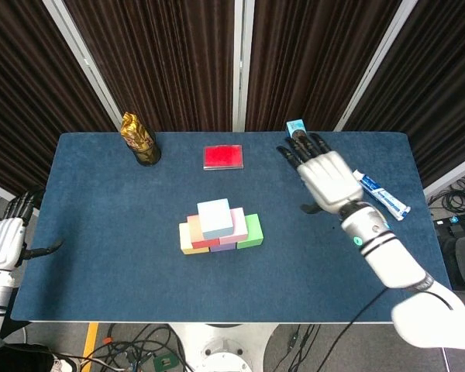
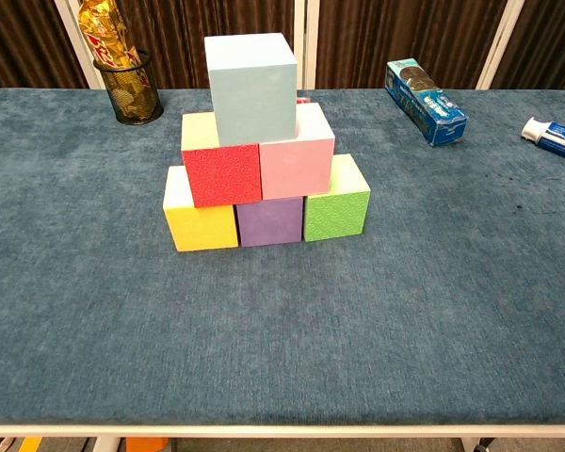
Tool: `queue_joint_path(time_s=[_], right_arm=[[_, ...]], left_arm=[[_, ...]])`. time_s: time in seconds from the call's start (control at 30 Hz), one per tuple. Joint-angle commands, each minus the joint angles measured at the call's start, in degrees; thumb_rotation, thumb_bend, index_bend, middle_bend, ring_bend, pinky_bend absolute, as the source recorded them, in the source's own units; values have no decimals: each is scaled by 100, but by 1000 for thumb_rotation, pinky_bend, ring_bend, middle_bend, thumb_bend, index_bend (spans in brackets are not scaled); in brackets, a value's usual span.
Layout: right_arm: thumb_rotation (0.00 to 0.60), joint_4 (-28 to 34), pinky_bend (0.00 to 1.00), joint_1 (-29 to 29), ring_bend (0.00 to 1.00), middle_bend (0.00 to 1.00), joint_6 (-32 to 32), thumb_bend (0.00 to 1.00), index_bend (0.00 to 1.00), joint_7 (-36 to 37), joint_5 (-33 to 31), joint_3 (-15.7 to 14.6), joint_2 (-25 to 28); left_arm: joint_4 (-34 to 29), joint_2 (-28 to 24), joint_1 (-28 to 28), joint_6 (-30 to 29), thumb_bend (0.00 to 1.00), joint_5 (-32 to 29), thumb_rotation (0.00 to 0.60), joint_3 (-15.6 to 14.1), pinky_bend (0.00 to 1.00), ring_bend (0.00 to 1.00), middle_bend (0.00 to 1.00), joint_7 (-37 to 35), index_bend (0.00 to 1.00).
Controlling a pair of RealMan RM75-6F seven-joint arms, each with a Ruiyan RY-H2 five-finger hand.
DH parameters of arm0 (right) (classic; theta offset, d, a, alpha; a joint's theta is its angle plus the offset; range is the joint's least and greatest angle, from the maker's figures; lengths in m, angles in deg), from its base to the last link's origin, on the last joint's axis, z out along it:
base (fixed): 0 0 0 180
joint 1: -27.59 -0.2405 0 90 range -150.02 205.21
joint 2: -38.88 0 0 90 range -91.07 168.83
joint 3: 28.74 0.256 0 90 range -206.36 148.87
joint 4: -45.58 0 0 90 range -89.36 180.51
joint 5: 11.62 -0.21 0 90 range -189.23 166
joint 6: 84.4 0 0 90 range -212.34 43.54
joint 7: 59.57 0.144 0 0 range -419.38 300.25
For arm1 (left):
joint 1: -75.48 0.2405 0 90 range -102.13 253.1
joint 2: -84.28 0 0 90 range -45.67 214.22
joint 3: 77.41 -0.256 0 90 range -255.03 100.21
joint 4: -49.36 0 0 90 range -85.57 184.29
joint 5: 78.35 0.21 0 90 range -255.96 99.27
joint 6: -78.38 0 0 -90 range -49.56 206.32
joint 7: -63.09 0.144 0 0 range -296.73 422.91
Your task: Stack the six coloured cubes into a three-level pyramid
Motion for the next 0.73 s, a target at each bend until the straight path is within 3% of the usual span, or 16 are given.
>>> queue_joint_path(time_s=[0.03,0.17,0.37,0.73], right_arm=[[600,47,0,2081,0,0,1692,0,0,182,1689,-665,-84],[600,-520,0,3271,0,0,2330,0,0,382,2397,-840,-665],[600,-1385,0,4391,0,0,2753,0,0,415,2823,-770,-1431],[600,-2091,0,5129,0,0,2725,0,0,529,3523,-379,-1865]], left_arm=[[-75,-3,170,-439,156,170,600,6,0,0,17,347,78],[-221,22,347,-678,151,393,600,-213,0,0,17,848,78],[-257,197,622,-1111,136,624,600,-410,0,0,17,1447,78],[-283,270,842,-1190,128,699,600,-594,0,0,41,1688,77]])
